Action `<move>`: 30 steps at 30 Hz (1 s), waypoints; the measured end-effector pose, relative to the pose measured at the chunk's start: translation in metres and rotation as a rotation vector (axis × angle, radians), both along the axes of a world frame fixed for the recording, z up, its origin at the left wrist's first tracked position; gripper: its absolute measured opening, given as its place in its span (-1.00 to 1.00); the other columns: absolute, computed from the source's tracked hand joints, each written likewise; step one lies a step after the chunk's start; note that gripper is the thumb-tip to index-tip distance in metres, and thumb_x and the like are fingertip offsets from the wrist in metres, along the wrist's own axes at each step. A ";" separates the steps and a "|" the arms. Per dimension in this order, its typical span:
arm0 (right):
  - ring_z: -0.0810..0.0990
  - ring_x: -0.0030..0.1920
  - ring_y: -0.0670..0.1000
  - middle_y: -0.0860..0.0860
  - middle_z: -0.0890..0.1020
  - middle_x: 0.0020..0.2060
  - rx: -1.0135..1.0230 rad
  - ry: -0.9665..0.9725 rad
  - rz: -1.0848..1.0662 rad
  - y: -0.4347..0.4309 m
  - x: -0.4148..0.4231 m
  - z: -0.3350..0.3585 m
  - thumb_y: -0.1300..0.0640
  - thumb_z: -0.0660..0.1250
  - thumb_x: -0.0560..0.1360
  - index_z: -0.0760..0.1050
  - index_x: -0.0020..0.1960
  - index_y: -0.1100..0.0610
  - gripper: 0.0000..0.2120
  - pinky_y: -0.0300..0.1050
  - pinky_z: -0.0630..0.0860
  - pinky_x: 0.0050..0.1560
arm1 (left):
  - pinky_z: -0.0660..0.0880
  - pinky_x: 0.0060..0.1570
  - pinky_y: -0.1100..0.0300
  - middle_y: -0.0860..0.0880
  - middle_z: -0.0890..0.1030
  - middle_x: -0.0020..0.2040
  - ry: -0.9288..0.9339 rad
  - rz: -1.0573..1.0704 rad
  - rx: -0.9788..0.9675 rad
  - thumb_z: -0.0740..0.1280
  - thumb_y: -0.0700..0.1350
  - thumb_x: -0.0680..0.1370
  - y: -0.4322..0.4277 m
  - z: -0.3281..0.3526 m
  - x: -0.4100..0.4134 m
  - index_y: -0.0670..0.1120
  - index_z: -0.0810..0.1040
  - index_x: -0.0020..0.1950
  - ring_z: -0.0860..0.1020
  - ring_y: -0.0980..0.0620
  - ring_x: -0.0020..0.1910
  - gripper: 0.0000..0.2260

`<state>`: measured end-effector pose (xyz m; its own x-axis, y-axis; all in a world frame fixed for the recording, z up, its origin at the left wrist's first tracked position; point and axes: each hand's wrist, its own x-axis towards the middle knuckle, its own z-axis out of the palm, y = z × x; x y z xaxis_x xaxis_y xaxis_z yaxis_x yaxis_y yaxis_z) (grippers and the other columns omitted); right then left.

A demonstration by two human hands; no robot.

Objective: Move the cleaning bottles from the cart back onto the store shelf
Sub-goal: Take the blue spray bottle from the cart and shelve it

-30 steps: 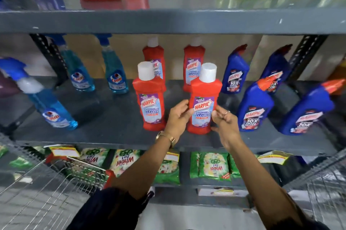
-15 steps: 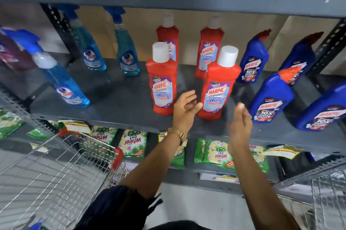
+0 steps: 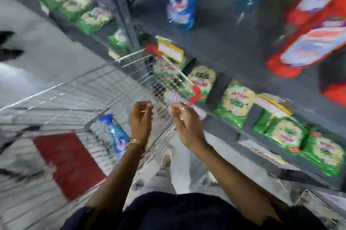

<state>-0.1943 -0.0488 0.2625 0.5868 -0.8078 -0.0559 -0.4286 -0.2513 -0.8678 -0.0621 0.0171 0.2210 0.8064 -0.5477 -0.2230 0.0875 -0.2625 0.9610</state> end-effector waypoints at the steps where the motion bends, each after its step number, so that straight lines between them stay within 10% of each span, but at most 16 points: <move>1: 0.61 0.01 0.11 0.09 0.68 -0.06 -0.007 0.087 0.062 0.008 0.021 -0.013 -0.06 0.14 0.55 0.55 0.04 0.12 -0.69 0.08 0.51 0.04 | 0.54 -0.17 0.07 -0.15 0.61 -0.18 0.010 0.043 0.107 0.32 -0.09 0.49 0.020 -0.023 0.020 0.00 0.54 -0.11 0.54 0.01 -0.24 -0.98; 5: 0.63 0.00 0.22 0.17 0.68 -0.04 -0.186 0.547 0.201 0.031 0.080 -0.056 -0.10 0.20 0.52 0.55 0.05 0.14 -0.66 0.04 0.50 -0.01 | 0.44 -0.03 0.04 -0.22 0.54 -0.08 0.155 0.079 0.501 0.39 -0.06 0.46 0.085 -0.104 0.074 -0.29 0.50 0.09 0.51 -0.07 -0.12 -0.65; 12: 0.65 -0.06 0.16 0.07 0.71 -0.08 -0.328 0.851 0.287 0.033 0.098 -0.092 -0.17 0.21 0.49 0.57 0.02 0.05 -0.67 -0.08 0.36 -0.18 | 0.45 0.09 -0.01 -0.40 0.46 0.22 0.223 -0.025 0.853 0.28 -0.21 0.52 0.116 -0.168 0.103 -0.35 0.41 0.24 0.49 -0.31 0.18 -0.66; 16: 0.66 -0.07 0.16 0.07 0.70 -0.07 -0.372 0.892 0.334 0.033 0.100 -0.094 -0.18 0.23 0.48 0.56 0.06 0.02 -0.67 -0.12 0.33 -0.24 | 0.57 -0.16 0.39 -0.23 0.46 0.30 0.453 0.085 0.805 0.24 -0.04 0.54 0.140 -0.216 0.108 -0.21 0.37 0.29 0.47 -0.18 0.25 -0.62; 19: 0.65 -0.08 0.17 0.09 0.69 -0.07 -0.367 0.889 0.339 0.033 0.100 -0.089 -0.15 0.23 0.48 0.57 0.04 0.02 -0.70 -0.13 0.31 -0.25 | 0.54 0.15 0.03 -0.19 0.50 0.24 0.565 0.129 0.738 0.38 -0.01 0.45 0.148 -0.218 0.109 -0.21 0.33 0.35 0.54 -0.13 0.16 -0.45; 23: 0.64 -0.10 0.15 0.08 0.69 -0.08 -0.373 0.887 0.342 0.034 0.098 -0.089 -0.15 0.22 0.49 0.56 0.06 0.02 -0.69 -0.13 0.28 -0.25 | 0.52 -0.44 0.26 -0.09 0.63 -0.17 0.732 0.213 0.614 0.40 -0.21 0.47 0.130 -0.209 0.102 -0.33 0.48 0.18 0.59 0.01 -0.34 -0.66; 30: 0.65 -0.11 0.09 -0.01 0.71 -0.09 -0.223 0.726 0.269 0.033 0.096 -0.081 -0.12 0.24 0.49 0.58 -0.01 0.02 -0.73 -0.13 0.42 -0.20 | 0.59 -0.23 -0.05 -0.22 0.60 0.11 0.754 0.280 0.454 0.53 -0.09 0.35 0.102 -0.161 0.088 -0.29 0.48 0.16 0.60 -0.17 -0.16 -0.51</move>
